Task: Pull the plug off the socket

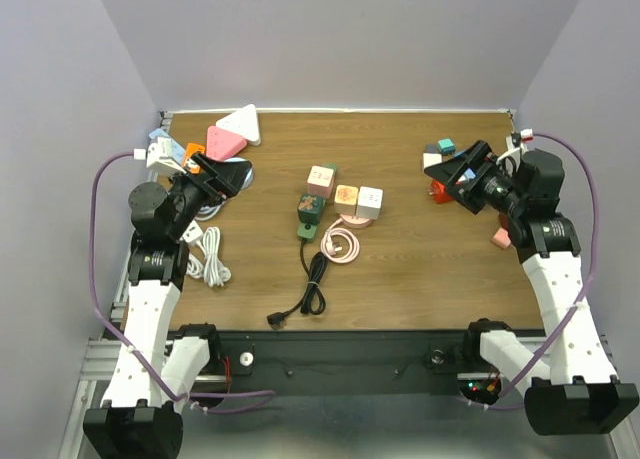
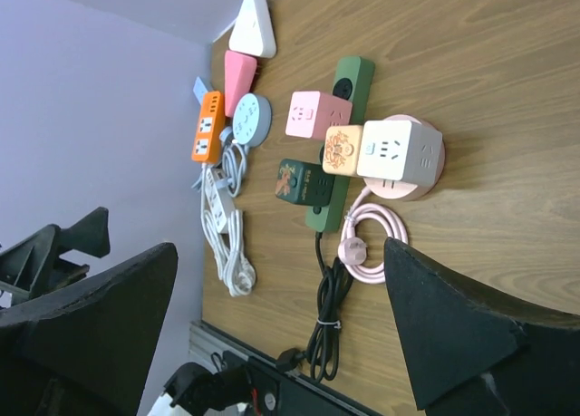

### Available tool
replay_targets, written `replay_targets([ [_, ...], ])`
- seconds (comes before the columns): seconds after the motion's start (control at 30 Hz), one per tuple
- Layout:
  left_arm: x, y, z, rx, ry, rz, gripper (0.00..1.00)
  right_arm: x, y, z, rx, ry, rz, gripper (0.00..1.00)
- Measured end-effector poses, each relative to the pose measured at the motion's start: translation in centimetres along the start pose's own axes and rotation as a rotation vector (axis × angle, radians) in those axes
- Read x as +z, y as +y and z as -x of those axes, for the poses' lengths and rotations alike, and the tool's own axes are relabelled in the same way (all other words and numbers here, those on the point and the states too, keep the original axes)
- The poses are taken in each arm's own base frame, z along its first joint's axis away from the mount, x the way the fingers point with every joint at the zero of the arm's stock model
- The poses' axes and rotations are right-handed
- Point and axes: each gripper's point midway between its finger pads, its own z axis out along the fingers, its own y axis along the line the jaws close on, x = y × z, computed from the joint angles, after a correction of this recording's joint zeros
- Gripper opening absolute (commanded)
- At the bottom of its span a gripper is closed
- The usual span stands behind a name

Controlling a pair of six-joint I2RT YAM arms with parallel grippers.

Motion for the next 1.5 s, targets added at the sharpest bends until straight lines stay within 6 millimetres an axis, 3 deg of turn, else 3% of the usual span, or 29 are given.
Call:
replay_targets([
  [0.3,-0.3,-2.1,-2.1,0.004,0.093,-0.098,0.99,1.7,-1.9,-1.3,-0.027,0.119,-0.042,1.0],
  [0.57,-0.6,-2.3,-4.5,-0.01,0.173,-0.135,0.99,4.6,-5.6,-1.1,-0.207,0.214,-0.26,1.0],
  [0.77,-0.9,-1.7,-5.6,-0.012,0.216,-0.11,0.99,8.2,-5.1,-6.8,-0.381,0.36,-0.368,1.0],
  [0.97,-1.1,-1.0,-6.3,-0.002,0.24,-0.082,0.99,11.9,-5.7,-10.0,-0.469,0.387,-0.501,1.0],
  [1.23,-1.5,-0.3,-6.9,0.012,0.257,-0.05,0.99,16.0,-7.3,-10.3,-0.499,0.324,-0.655,1.0],
  [1.5,-2.2,-0.2,-7.1,0.023,0.255,-0.042,0.99,17.1,-7.0,-9.4,-0.455,0.248,-0.711,1.0],
])
